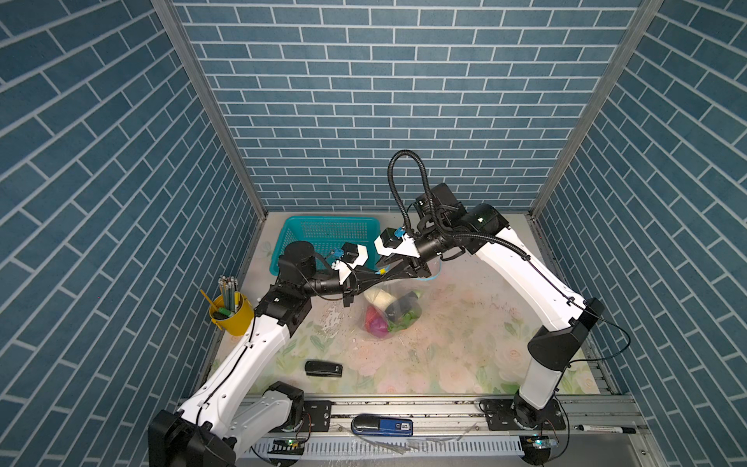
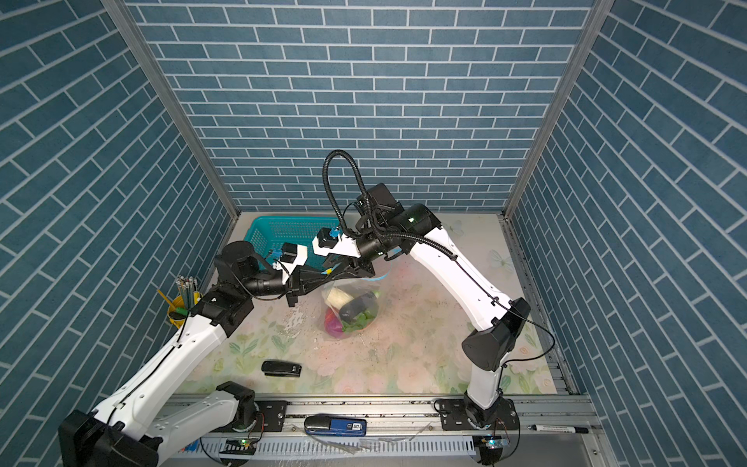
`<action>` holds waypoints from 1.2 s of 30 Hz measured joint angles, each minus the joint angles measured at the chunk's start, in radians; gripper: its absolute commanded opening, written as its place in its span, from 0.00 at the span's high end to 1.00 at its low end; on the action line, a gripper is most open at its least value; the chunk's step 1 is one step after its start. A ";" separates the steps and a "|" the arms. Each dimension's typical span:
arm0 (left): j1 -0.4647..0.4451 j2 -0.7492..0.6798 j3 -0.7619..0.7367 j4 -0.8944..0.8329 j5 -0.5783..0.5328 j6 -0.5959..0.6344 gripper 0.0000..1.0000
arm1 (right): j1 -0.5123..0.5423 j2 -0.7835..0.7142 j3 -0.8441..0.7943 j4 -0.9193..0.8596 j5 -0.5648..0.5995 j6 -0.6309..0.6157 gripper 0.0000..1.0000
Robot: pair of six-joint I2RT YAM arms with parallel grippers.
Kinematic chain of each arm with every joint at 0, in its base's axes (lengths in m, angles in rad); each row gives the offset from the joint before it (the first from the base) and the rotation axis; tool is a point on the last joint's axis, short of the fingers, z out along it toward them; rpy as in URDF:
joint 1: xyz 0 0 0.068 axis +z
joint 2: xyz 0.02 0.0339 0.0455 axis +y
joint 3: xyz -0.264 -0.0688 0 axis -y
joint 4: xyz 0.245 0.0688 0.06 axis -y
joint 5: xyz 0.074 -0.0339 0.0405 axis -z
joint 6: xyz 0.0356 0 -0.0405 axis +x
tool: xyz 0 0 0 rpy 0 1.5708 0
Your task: Place the food in the zip-top bag and seal the zipper
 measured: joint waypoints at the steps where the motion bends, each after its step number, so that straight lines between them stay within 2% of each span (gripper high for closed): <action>1: 0.000 0.000 0.000 -0.002 -0.002 0.000 1.00 | 0.000 0.001 0.000 -0.004 0.004 -0.003 0.72; 7: -0.003 -0.002 0.000 -0.014 -0.011 -0.002 1.00 | 0.001 0.001 0.006 -0.027 0.023 -0.019 0.88; 11: -0.006 -0.011 -0.001 -0.016 -0.021 -0.004 1.00 | 0.003 0.005 0.030 -0.037 0.040 -0.019 0.92; 24: -0.010 -0.064 -0.052 0.004 -0.090 -0.016 1.00 | 0.018 0.009 0.041 -0.049 0.107 -0.019 0.95; 36: 0.023 -0.111 -0.098 0.011 -0.139 -0.015 1.00 | 0.013 0.010 0.041 -0.054 0.163 -0.018 0.95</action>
